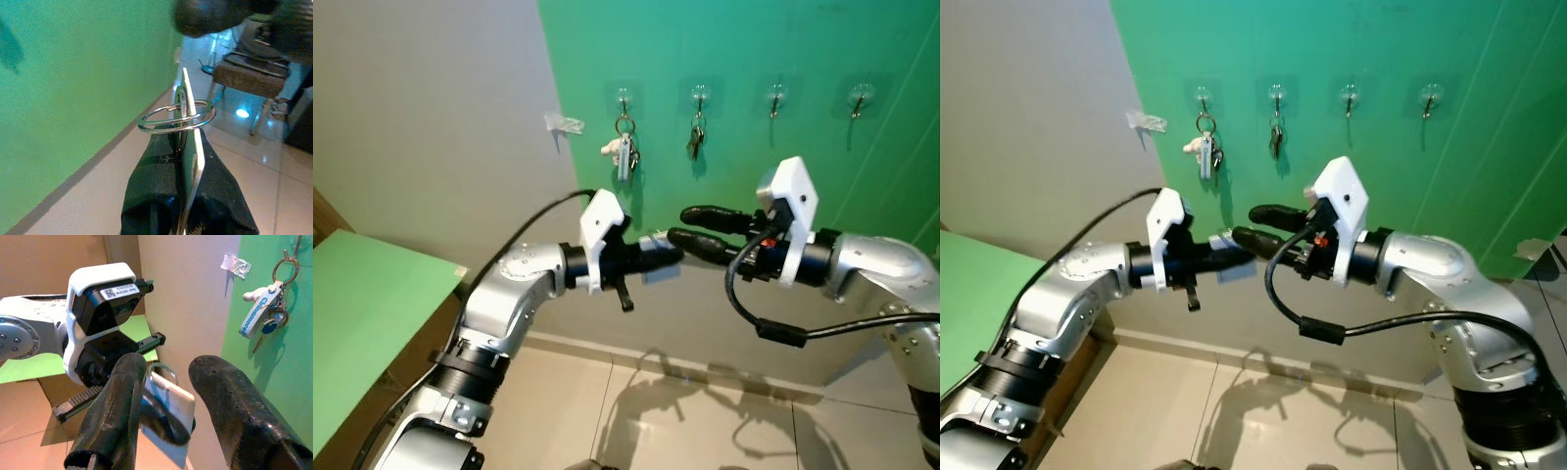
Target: Hang keys on a hook
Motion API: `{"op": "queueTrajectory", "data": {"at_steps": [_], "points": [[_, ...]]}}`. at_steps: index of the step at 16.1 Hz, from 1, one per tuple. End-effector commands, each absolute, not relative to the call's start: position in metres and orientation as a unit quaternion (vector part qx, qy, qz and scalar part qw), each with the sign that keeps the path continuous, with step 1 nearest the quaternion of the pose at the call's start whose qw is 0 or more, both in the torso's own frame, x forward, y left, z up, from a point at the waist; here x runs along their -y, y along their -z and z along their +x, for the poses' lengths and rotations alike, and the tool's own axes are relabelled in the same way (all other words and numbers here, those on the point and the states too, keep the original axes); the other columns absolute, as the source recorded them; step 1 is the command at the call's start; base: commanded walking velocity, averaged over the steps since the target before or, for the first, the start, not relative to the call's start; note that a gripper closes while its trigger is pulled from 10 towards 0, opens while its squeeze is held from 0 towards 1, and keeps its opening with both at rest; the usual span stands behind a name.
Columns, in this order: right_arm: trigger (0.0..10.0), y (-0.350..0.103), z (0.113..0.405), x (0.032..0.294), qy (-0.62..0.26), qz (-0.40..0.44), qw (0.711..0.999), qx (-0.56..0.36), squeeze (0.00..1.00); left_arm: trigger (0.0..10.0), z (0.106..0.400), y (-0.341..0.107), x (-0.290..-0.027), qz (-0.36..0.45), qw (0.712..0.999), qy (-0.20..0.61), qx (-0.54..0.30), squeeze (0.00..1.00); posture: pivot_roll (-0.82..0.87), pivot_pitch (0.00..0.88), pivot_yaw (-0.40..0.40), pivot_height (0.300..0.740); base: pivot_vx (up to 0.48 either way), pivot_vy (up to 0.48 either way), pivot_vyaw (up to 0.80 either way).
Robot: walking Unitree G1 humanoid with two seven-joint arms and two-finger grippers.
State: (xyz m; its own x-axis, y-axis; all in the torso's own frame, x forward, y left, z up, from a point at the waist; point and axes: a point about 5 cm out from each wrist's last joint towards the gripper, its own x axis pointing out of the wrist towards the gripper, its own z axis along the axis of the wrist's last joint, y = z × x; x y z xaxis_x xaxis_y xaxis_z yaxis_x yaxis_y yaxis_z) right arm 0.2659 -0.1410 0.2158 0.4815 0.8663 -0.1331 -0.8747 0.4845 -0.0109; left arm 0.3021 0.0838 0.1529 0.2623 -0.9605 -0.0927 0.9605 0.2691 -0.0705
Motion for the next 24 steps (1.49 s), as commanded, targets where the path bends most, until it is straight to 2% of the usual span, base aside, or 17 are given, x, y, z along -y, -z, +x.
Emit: {"op": "queueTrajectory", "data": {"at_steps": [1,4,6,7,9,11,16,21,24], "points": [[10.0,-0.219,0.268,0.138,-0.507,-0.047,0.859,-0.046,1.00,0.0,0.299,-0.155,-0.082,0.013,0.784,0.617,-0.058,0.00,-0.27,0.000,0.124,0.740,0.000,0.000,0.00],[10.0,-0.219,0.271,0.140,-0.517,-0.052,0.853,-0.049,1.00,0.0,0.293,-0.155,-0.082,0.025,0.764,0.642,-0.066,0.00,-0.27,0.000,0.123,0.740,0.000,0.000,0.00],[10.0,-0.218,0.273,0.145,-0.515,-0.070,0.853,-0.052,0.99,0.0,0.296,-0.159,-0.088,0.034,0.768,0.636,-0.063,0.00,-0.27,0.000,0.122,0.740,0.000,0.000,0.00],[10.0,-0.219,0.275,0.148,-0.508,-0.088,0.856,-0.043,0.00,0.0,0.297,-0.160,-0.090,0.036,0.771,0.633,-0.063,0.00,-0.27,0.000,0.122,0.740,0.000,0.000,0.00],[10.0,-0.219,0.277,0.153,-0.496,-0.148,0.855,-0.026,0.00,0.0,0.298,-0.160,-0.092,0.037,0.773,0.630,-0.064,0.00,-0.27,0.000,0.121,0.740,0.000,0.000,0.00],[10.0,-0.221,0.274,0.153,-0.502,-0.173,0.847,-0.016,0.00,0.0,0.298,-0.160,-0.093,0.037,0.774,0.628,-0.065,0.00,-0.27,0.001,0.120,0.740,0.000,0.000,0.00],[10.0,-0.233,0.253,0.145,-0.552,-0.147,0.821,0.004,0.00,0.0,0.302,-0.158,-0.094,0.036,0.783,0.617,-0.068,0.00,-0.27,0.004,0.119,0.740,0.000,0.000,0.00],[10.0,-0.230,0.250,0.138,-0.558,-0.140,0.818,0.005,0.00,0.0,0.311,-0.156,-0.090,0.044,0.794,0.602,-0.069,0.00,-0.28,0.008,0.122,0.740,0.000,0.000,0.00],[10.0,-0.220,0.255,0.129,-0.552,-0.168,0.817,0.002,0.00,0.0,0.316,-0.162,-0.080,0.046,0.801,0.594,-0.059,0.00,-0.28,0.008,0.122,0.740,0.000,0.000,0.00]]}}
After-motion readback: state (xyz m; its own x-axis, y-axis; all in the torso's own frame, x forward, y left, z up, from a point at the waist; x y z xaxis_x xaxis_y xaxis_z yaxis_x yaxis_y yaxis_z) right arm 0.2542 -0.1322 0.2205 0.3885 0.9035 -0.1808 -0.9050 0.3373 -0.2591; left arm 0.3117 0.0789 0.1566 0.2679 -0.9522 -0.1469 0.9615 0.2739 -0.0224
